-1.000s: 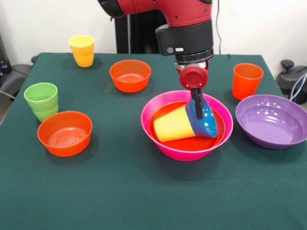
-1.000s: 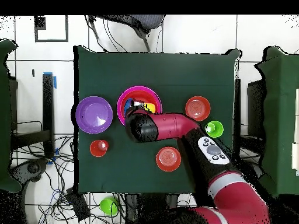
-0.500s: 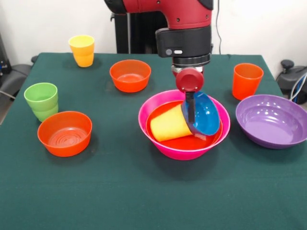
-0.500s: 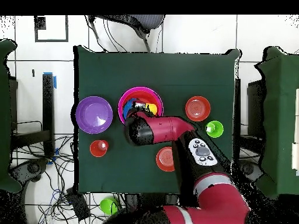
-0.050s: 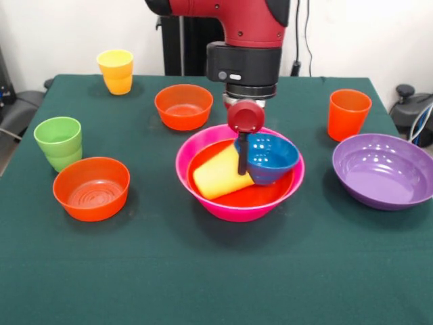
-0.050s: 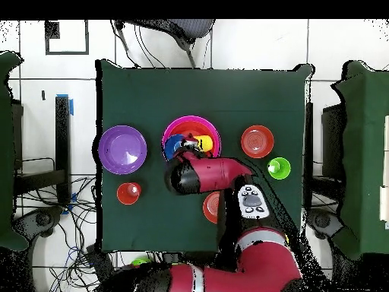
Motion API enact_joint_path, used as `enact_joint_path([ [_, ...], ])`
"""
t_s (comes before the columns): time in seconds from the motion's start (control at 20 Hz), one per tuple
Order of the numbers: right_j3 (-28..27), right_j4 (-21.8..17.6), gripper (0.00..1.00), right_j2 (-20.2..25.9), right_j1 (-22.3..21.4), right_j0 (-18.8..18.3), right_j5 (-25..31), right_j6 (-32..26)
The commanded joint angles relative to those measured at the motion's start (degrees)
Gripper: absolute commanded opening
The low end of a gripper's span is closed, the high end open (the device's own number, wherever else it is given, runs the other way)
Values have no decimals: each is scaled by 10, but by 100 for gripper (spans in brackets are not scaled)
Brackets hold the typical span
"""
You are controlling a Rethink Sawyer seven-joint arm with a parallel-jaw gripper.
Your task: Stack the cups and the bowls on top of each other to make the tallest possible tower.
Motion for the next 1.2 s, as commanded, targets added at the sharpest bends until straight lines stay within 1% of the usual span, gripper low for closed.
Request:
enact_joint_path([
  [0.05, -75, 0, 100, -117, 62, 57, 8, 152],
  [0.4, -79, 7, 100, -126, 71, 67, 5, 162],
  [0.65, -76, 10, 100, -118, 71, 61, 6, 163],
  [0.7, -70, 12, 100, -106, 69, 55, 9, 163],
  [0.75, -70, 10, 100, -105, 69, 54, 15, 158],
  [0.85, -60, 8, 100, -83, 63, 38, 22, 149],
  [0.9, -51, 10, 100, -62, 57, 22, 22, 147],
  [0.95, -46, 10, 0, -49, 53, 11, 24, 146],
  [1.05, -31, 11, 0, -15, 47, -18, 20, 143],
  [1.2, -21, 10, 0, 13, 43, -40, 23, 138],
])
